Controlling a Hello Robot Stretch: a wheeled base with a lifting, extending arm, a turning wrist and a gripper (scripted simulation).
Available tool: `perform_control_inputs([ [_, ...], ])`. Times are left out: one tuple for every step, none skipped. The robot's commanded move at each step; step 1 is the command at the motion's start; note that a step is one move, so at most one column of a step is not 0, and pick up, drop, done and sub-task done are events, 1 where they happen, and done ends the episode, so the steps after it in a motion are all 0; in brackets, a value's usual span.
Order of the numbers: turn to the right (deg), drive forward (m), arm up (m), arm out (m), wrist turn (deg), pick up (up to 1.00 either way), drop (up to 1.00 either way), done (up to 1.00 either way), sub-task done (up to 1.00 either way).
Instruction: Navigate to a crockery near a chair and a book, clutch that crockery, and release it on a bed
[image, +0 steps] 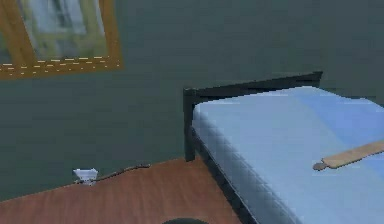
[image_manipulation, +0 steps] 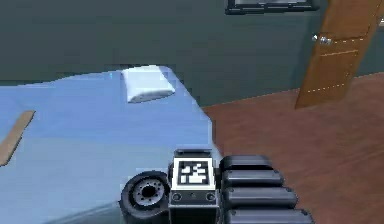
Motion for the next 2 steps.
perform_control_inputs([
  [-45.0,0.0,0.0,0.0,0.0,0.0,0.0,0.0,0.0],
  [-33.0,0.0,0.0,0.0,0.0,0.0,0.0,0.0,0.0],
])
